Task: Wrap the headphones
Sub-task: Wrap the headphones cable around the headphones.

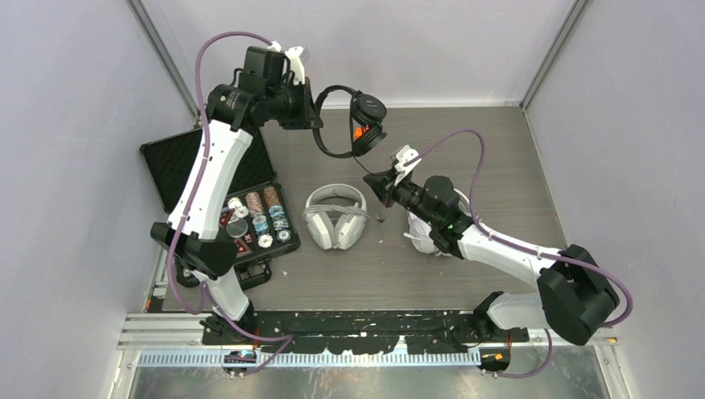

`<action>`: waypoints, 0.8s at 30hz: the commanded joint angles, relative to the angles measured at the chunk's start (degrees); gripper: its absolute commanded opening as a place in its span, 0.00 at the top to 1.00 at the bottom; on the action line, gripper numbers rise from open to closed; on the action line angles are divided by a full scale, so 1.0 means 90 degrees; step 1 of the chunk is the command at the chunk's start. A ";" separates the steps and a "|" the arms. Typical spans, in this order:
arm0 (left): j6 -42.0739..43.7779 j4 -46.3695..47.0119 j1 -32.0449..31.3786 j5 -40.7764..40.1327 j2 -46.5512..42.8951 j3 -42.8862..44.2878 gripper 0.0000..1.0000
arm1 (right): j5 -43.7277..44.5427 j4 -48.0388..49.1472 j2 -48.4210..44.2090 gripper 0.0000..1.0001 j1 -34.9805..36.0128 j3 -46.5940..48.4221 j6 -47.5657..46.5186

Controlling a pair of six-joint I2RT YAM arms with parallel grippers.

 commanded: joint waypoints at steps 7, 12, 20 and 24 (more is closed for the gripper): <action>-0.0597 -0.0198 -0.0100 0.0555 -0.0112 0.0388 1.00 | -0.0446 0.1404 0.0602 0.84 -0.0045 -0.0357 0.0428; -0.0644 -0.0272 -0.0122 0.0529 0.0000 0.0572 1.00 | -0.0724 0.1839 0.0909 0.83 -0.0030 -0.0356 0.0890; -0.0710 -0.0264 -0.0161 0.0480 0.0079 0.0798 1.00 | -0.0675 0.2530 0.1298 0.72 0.0078 -0.0508 0.1447; -0.0725 -0.0322 -0.0162 0.0506 0.0167 0.0977 1.00 | -0.0583 0.2849 0.1483 0.72 0.0105 -0.0610 0.1620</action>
